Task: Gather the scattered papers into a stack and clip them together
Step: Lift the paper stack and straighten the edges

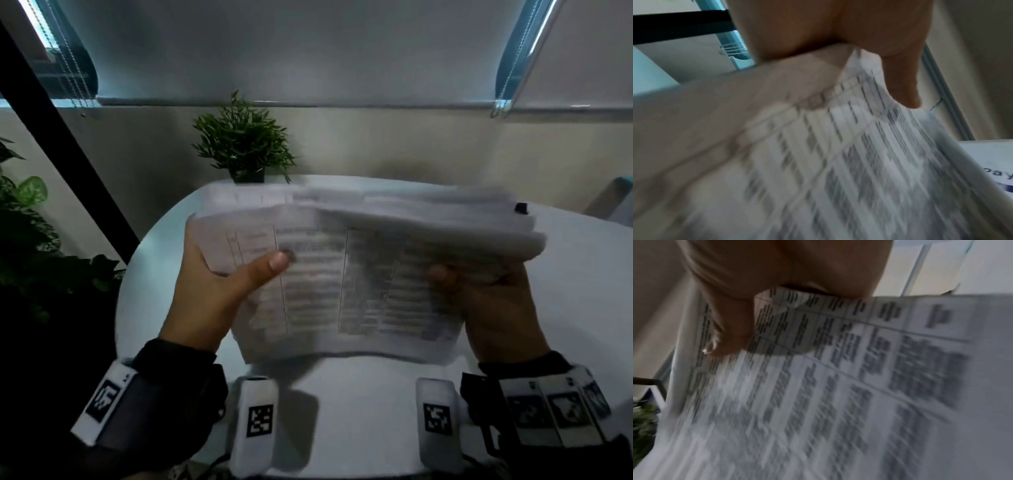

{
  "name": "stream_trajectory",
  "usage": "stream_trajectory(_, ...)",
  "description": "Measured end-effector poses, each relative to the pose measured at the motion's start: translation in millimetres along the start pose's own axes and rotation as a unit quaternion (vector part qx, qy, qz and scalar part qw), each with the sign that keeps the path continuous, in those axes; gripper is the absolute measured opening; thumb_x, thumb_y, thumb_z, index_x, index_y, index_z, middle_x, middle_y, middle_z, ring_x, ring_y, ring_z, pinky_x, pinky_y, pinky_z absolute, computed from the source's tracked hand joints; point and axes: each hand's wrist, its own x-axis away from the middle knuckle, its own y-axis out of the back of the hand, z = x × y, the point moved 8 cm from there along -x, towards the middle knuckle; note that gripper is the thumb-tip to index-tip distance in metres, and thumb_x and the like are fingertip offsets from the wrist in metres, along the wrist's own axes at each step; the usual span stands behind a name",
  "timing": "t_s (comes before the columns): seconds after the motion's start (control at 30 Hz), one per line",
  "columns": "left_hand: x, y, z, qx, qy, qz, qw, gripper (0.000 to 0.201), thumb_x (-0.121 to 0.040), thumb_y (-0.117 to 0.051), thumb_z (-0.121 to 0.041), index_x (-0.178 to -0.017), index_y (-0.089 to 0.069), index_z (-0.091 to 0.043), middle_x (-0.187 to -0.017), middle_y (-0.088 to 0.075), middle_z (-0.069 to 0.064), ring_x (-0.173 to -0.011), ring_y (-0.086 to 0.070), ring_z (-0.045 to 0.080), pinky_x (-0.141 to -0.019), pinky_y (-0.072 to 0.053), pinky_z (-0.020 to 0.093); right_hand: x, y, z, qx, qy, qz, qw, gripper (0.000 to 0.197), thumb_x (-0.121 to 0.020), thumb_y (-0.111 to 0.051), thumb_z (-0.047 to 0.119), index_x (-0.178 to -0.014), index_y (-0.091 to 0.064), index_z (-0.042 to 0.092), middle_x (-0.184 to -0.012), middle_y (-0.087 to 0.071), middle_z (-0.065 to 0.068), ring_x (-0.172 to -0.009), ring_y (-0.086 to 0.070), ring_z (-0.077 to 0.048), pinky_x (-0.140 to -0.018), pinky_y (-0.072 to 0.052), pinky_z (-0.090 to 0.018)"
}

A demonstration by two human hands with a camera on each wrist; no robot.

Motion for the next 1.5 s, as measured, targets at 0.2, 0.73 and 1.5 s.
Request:
stream_trajectory(0.2, 9, -12, 2, -0.024, 0.005, 0.007, 1.000, 0.044, -0.059, -0.087, -0.015, -0.098, -0.069, -0.010, -0.090, -0.077, -0.002, -0.084, -0.073, 0.014, -0.067, -0.056, 0.020, 12, 3, -15, 0.018, -0.022, -0.017, 0.999, 0.056, -0.046, -0.090, 0.041, -0.095, -0.074, 0.017, -0.094, -0.075, 0.000, -0.090, -0.070, -0.018, -0.077, -0.056, -0.029)
stream_trajectory(0.73, 2, 1, -21, -0.022, -0.055, -0.039, 0.997, 0.078, -0.056, -0.088, -0.029, -0.122, -0.051, -0.009, -0.108, -0.071, 0.000, -0.098, -0.070, 0.016, -0.076, -0.057, 0.025, 0, 0, 21, 0.016, 0.045, -0.034, 0.998, 0.103, -0.053, -0.089, 0.036, -0.128, -0.039, -0.013, -0.120, -0.060, -0.022, -0.110, -0.061, -0.029, -0.088, -0.053, -0.036)
stream_trajectory(1.5, -2, -2, -13, 0.019, -0.022, -0.004, 1.000, 0.070, -0.063, -0.084, -0.027, -0.120, -0.056, 0.004, -0.104, -0.073, 0.010, -0.095, -0.071, 0.024, -0.074, -0.056, 0.029, 2, -3, 14, 0.015, 0.025, 0.008, 1.000, 0.046, -0.053, -0.084, 0.030, -0.096, -0.073, 0.015, -0.090, -0.075, 0.006, -0.088, -0.070, -0.013, -0.074, -0.056, -0.025)
